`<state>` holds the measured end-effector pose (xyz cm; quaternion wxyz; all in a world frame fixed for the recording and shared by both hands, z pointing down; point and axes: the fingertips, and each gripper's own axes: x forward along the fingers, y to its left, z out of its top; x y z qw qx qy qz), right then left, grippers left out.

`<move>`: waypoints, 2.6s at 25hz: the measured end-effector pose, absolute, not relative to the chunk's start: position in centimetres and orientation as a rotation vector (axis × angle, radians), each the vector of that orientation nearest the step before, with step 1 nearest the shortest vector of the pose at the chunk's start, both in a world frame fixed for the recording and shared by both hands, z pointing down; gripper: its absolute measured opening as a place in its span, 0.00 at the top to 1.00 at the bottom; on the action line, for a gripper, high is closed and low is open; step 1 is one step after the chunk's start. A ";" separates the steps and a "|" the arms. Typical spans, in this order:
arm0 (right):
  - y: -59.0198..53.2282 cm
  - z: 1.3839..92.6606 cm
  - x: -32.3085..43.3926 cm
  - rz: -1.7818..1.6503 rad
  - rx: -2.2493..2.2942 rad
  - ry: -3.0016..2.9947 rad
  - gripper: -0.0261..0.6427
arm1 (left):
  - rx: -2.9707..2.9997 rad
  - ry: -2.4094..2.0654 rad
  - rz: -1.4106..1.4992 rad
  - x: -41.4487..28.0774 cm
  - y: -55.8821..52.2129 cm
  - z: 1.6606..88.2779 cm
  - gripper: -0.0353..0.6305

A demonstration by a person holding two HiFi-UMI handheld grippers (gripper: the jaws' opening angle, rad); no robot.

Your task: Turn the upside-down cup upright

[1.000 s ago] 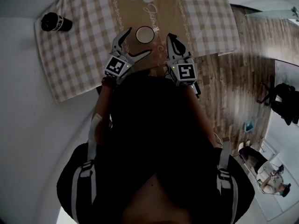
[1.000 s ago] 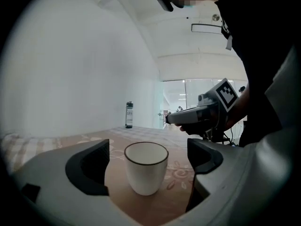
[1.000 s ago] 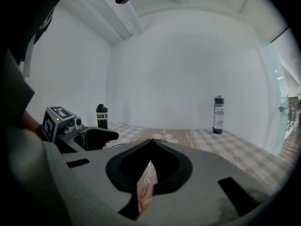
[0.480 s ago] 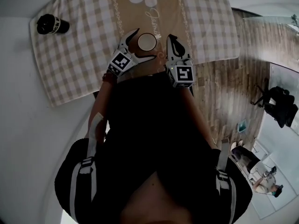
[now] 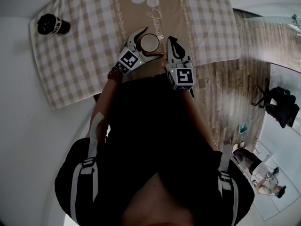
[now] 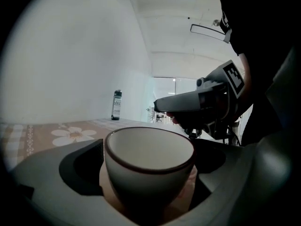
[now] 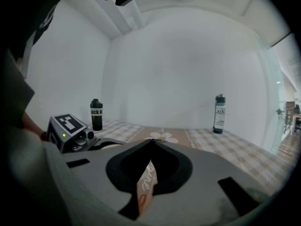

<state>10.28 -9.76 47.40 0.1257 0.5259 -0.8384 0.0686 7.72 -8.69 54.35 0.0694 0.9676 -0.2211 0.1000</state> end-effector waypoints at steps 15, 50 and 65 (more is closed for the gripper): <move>-8.8 47.9 10.6 0.193 1.558 -2.397 0.96 | 2.946 -0.618 0.323 8.8 -8.4 54.5 0.24; -8.3 47.4 4.5 0.077 1.184 -2.677 0.94 | 2.867 -0.696 -0.029 1.2 -7.3 46.8 0.31; -6.7 46.7 4.1 0.217 1.012 -2.836 0.80 | 2.837 -0.606 -0.075 2.1 -6.2 46.5 0.31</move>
